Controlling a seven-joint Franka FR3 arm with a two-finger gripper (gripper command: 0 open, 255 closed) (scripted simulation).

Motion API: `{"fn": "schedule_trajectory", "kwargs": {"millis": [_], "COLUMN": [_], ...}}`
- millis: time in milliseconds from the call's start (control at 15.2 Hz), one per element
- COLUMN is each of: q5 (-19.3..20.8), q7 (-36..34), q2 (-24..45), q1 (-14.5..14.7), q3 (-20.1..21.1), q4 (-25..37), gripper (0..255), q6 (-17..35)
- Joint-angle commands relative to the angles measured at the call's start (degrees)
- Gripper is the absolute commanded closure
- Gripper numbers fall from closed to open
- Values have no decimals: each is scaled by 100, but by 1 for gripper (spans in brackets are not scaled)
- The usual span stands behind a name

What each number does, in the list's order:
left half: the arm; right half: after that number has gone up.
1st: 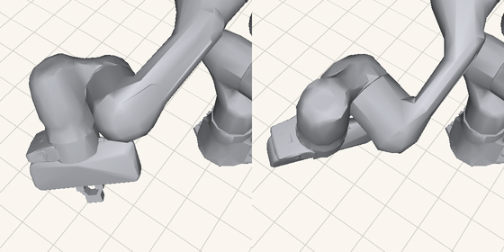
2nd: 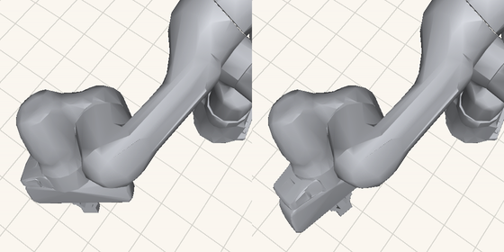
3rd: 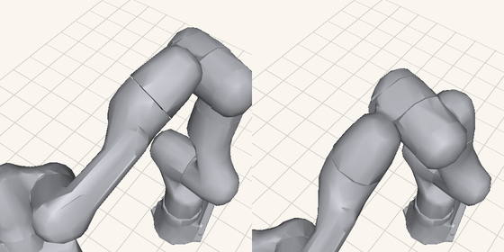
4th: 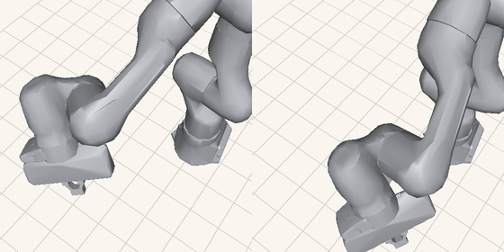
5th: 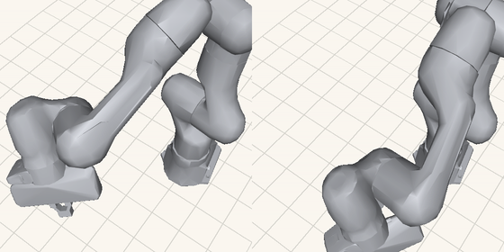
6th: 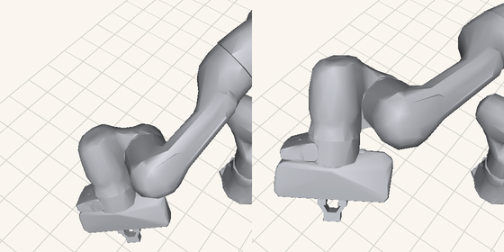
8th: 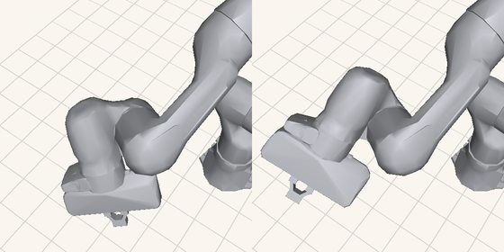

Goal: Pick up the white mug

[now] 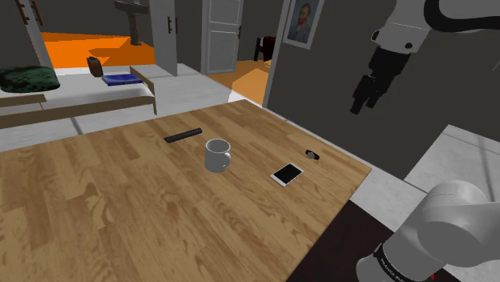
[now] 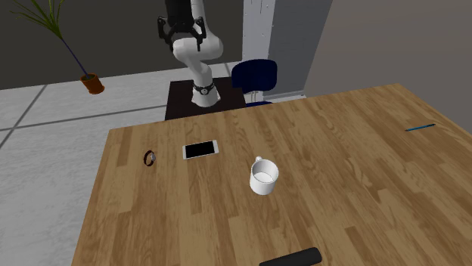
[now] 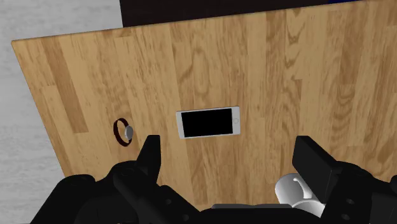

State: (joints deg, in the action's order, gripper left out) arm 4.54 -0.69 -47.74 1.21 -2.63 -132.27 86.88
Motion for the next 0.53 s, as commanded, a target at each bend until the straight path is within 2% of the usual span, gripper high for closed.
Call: {"fn": "schedule_trajectory", "kwargs": {"millis": [0,462], "q5": [0,-200], "q7": [0,-276], "q2": [0,1085], "q1": [0,152], "q3": [0,211], "q4": [0,-107], "gripper": [0,0], "q6": [0,1149]}}
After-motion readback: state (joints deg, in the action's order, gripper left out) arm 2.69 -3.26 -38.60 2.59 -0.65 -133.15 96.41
